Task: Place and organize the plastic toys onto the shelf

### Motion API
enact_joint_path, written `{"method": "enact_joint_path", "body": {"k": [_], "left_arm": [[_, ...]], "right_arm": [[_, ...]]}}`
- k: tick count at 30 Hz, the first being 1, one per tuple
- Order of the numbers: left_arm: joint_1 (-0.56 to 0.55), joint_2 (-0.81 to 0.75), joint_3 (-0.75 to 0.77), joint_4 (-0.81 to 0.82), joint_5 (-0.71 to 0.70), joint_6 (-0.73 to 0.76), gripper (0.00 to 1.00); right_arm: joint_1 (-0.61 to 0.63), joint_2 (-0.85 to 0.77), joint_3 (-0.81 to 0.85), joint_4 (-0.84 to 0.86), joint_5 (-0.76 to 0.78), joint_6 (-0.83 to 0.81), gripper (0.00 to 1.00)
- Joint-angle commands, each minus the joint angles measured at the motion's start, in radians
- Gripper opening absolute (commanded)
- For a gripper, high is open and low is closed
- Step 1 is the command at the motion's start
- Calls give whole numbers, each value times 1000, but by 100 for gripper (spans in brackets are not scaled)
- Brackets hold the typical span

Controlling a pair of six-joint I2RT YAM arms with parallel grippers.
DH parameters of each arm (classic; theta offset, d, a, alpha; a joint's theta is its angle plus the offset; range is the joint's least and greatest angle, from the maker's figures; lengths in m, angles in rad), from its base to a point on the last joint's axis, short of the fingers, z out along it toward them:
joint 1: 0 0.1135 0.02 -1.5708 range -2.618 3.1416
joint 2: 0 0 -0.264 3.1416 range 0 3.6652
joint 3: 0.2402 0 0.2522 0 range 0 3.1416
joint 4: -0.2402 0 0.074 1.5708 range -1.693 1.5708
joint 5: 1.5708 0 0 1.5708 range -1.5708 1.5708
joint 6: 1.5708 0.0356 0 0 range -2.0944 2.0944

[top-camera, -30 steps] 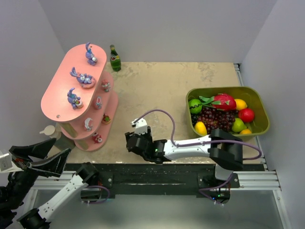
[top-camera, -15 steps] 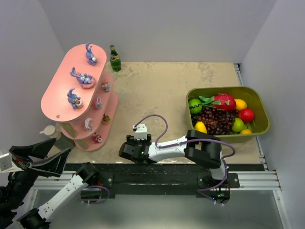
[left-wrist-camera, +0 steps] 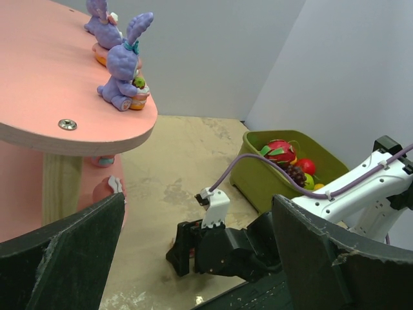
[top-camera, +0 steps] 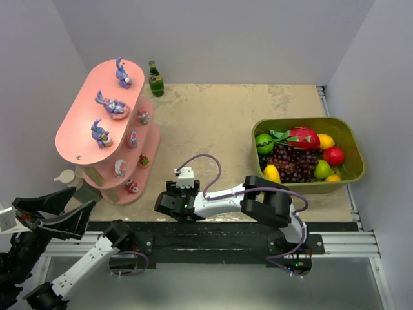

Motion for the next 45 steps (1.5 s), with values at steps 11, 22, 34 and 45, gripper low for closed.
{"method": "enact_joint_path", "body": {"k": [11,22,34,45], "left_arm": [[3,-8,33,-5,-7,15,100],[4,-8,59,-20,-6,6,99],[4,-5,57,-22,-6,0,100],[4,-9,42,-16,-9,0,99]], "right_arm": [[-62,-80,-242,535,-138,-401,60],[-62,-54,-234,613,-191,-659,34],[-51,-28,-150,406,-153,-494,84],[-19,15,-125,228,-118,-234,75]]}}
